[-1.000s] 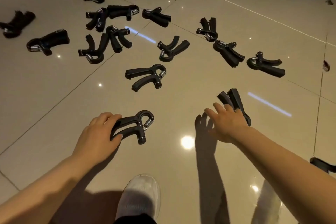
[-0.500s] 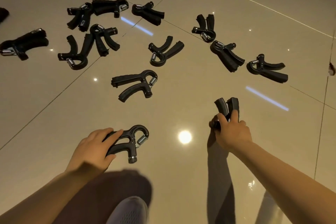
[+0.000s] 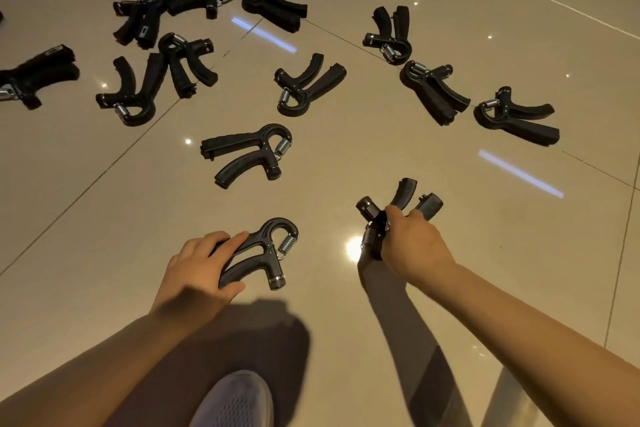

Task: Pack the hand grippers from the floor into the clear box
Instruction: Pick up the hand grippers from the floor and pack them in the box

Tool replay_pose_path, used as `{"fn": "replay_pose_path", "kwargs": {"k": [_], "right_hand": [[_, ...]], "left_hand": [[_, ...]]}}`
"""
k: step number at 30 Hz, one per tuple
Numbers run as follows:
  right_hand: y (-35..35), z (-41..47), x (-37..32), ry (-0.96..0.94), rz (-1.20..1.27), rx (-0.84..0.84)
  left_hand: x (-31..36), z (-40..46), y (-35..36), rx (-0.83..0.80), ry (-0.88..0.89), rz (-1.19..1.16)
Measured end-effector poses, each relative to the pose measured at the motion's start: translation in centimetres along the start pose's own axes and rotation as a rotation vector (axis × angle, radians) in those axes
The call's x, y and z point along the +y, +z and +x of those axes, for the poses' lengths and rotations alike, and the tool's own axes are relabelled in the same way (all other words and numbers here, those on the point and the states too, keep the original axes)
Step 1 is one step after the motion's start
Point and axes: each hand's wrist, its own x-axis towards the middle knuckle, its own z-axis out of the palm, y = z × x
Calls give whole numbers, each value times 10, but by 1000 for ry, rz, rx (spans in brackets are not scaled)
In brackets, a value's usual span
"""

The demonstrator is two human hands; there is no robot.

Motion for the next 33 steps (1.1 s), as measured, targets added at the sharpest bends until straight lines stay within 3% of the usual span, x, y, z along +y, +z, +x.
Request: {"fn": "replay_pose_path", "kwargs": {"k": [3, 5, 8, 14, 21, 25, 28, 33], "right_hand": [[-18, 12, 14, -17, 221, 121], [-24, 18, 27, -155, 82, 145], [-19, 25, 47, -317, -319, 118], [0, 26, 58, -274, -200, 175], [24, 1, 46, -347, -302, 340], [33, -9, 35, -418, -339, 337], [20, -8, 36, -372, -150, 286], [-7, -13, 42, -118, 412, -23]], "left_hand": [[1, 0, -2, -65, 2, 10], [1, -1, -3, -98, -3, 20], [4, -3, -3, -82, -21, 3], [10, -7, -4, 20, -10, -37], [24, -3, 0, 21, 20, -82], [27, -4, 5, 59, 40, -42], [25, -3, 7, 18, 46, -100], [21, -4, 5, -5, 56, -83]]}}
